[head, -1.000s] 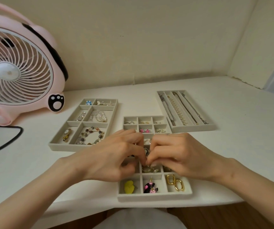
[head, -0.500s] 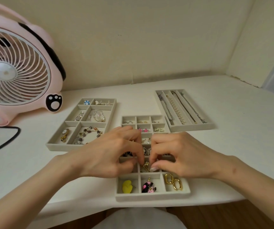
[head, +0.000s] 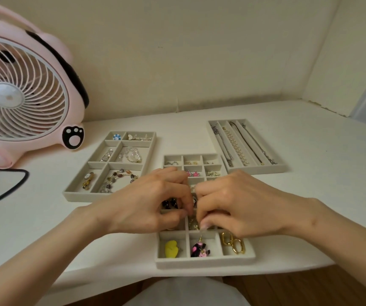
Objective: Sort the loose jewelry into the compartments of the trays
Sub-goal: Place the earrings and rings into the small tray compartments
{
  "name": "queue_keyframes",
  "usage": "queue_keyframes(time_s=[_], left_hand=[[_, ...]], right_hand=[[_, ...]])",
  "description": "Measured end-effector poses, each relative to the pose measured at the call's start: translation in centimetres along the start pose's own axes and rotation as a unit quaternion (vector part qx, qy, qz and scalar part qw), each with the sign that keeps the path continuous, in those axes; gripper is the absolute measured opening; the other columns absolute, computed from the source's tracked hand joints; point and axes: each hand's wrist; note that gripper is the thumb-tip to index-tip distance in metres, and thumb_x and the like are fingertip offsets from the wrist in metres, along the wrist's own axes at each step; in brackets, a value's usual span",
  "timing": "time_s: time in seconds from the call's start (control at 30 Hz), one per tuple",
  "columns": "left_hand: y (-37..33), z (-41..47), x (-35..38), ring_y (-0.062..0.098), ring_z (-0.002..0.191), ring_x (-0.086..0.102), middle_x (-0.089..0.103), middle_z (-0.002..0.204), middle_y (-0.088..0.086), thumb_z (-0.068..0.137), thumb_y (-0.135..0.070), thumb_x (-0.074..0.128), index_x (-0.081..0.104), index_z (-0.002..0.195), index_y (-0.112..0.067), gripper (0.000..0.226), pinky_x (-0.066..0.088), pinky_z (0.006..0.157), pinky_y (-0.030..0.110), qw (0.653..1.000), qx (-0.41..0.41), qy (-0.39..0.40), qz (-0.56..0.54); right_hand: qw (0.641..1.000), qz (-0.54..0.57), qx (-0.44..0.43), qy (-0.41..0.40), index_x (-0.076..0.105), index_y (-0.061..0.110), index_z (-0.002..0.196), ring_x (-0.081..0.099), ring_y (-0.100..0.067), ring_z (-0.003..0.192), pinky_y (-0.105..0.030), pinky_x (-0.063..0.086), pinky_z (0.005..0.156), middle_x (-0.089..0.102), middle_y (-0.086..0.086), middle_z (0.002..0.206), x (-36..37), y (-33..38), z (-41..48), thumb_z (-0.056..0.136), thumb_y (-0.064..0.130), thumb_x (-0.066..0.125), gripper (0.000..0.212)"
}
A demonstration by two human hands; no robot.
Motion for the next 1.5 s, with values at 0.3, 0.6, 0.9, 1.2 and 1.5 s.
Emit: queue_keyframes(time_s=[0.3, 0.6, 0.9, 1.2, 1.5], left_hand=[[0.2, 0.3, 0.5, -0.002, 0.084, 0.044, 0.050, 0.083, -0.016, 0.082, -0.042, 0.062, 0.070, 0.087, -0.031, 0.015, 0.031, 0.074, 0.008, 1.000, 0.003, 0.021, -0.024], [-0.3, 0.3, 0.4, 0.001, 0.079, 0.036, 0.046, 0.083, -0.014, 0.083, -0.038, 0.051, 0.068, 0.086, -0.029, 0.019, 0.029, 0.074, 0.014, 0.997, 0.022, 0.021, 0.072], [0.1, 0.1, 0.4, 0.000, 0.082, 0.042, 0.049, 0.083, -0.015, 0.083, -0.038, 0.053, 0.069, 0.085, -0.029, 0.019, 0.031, 0.076, 0.012, 1.000, 0.003, 0.003, 0.025], [0.3, -0.2, 0.2, 0.000, 0.085, 0.044, 0.048, 0.083, -0.017, 0.084, -0.039, 0.054, 0.068, 0.086, -0.033, 0.015, 0.033, 0.076, 0.012, 1.000, -0.005, -0.003, 0.004], [0.3, -0.7, -0.1, 0.001, 0.083, 0.046, 0.049, 0.083, -0.016, 0.084, -0.040, 0.053, 0.069, 0.087, -0.032, 0.018, 0.034, 0.075, 0.013, 1.000, -0.010, -0.009, -0.008]], right_hand=[[0.986, 0.140, 0.080, 0.031, 0.071, 0.029, 0.084, 0.050, 0.001, 0.079, -0.013, 0.037, 0.067, 0.056, 0.015, 0.083, 0.2, -1.2, -0.5, 0.084, 0.024, 0.068, 0.005], [0.995, -0.098, 0.005, -0.013, 0.060, 0.022, 0.070, 0.048, -0.009, 0.058, -0.023, 0.038, 0.048, 0.053, 0.010, 0.072, 0.2, 1.1, -0.4, 0.072, 0.021, 0.061, 0.002], [0.996, 0.005, 0.085, 0.036, 0.072, 0.031, 0.088, 0.048, 0.004, 0.068, -0.010, 0.034, 0.064, 0.056, 0.019, 0.080, -0.4, 0.4, -0.4, 0.086, 0.024, 0.064, 0.011], [0.984, 0.103, 0.143, -0.001, 0.068, 0.035, 0.088, 0.052, -0.003, 0.075, -0.026, 0.045, 0.069, 0.059, 0.011, 0.079, 0.4, -0.5, 0.2, 0.076, 0.041, 0.074, 0.015], [0.975, 0.139, 0.170, -0.035, 0.068, 0.034, 0.082, 0.052, -0.003, 0.071, -0.020, 0.041, 0.064, 0.061, 0.009, 0.074, 0.2, -0.6, 0.0, 0.074, 0.039, 0.075, 0.012]])
Point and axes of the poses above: each hand's wrist, its own z-axis towards the middle knuckle, its own x-axis out of the palm, y = z × x
